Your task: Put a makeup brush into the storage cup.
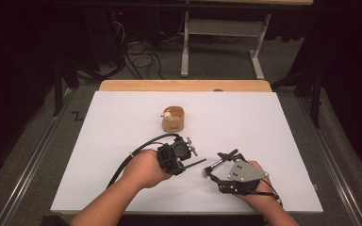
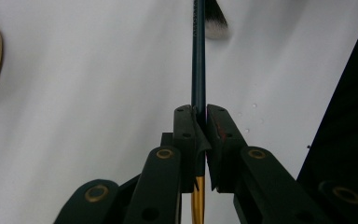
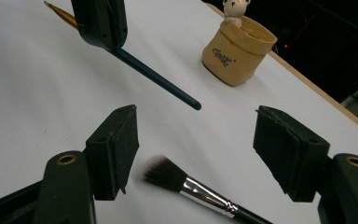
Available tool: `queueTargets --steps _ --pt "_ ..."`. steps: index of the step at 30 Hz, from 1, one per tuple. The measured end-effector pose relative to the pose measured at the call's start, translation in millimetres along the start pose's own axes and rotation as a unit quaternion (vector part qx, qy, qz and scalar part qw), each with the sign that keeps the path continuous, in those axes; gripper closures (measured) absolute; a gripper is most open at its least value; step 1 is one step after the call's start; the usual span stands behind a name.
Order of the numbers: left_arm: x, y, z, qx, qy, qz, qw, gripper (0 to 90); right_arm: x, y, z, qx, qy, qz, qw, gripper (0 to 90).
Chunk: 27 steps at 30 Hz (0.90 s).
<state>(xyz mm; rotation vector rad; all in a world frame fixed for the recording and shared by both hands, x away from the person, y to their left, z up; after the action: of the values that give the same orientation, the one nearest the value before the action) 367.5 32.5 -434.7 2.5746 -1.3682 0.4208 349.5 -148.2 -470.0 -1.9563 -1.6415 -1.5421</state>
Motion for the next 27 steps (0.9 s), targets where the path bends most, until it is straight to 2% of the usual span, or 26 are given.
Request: queueTargets --steps 5,9,14,16,27 --pt "2.3 1.8 -2.2 0.000 -0.002 0.001 1.0000 83.0 3.9 -0.9 1.1 -0.004 0.004 -0.006 1.0000 33.0" --pt "3.5 2.8 -2.2 -0.003 -0.005 -0.001 1.0000 83.0 7.4 -2.0 1.3 -0.004 0.004 -0.024 0.9997 36.8" --pt "4.0 1.3 -1.6 -0.003 -0.006 -0.002 1.0000 83.0 13.8 -1.0 3.8 -0.006 0.010 -0.034 0.9994 37.4" --pt "3.8 0.2 -0.9 -0.003 -0.006 -0.004 1.0000 83.0 15.3 -1.6 6.7 -0.002 0.005 -0.043 0.9991 37.6" --pt "4.0 -1.1 -0.4 -0.001 -0.005 -0.005 1.0000 83.0 20.5 -6.6 13.7 0.006 0.012 -0.057 0.9983 39.9"
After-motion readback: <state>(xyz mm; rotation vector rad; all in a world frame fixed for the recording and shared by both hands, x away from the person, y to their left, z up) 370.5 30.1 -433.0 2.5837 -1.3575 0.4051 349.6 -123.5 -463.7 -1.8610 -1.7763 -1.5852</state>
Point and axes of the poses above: each handheld gripper's, and its own axes: z roughly forward along the jaws, x roughly out of its top, y roughly to its right, the point moved 5 cm from there along z, roughly forward along the jaws, and after that the axes turned 9 degrees about -z, right-handed, at the moved point
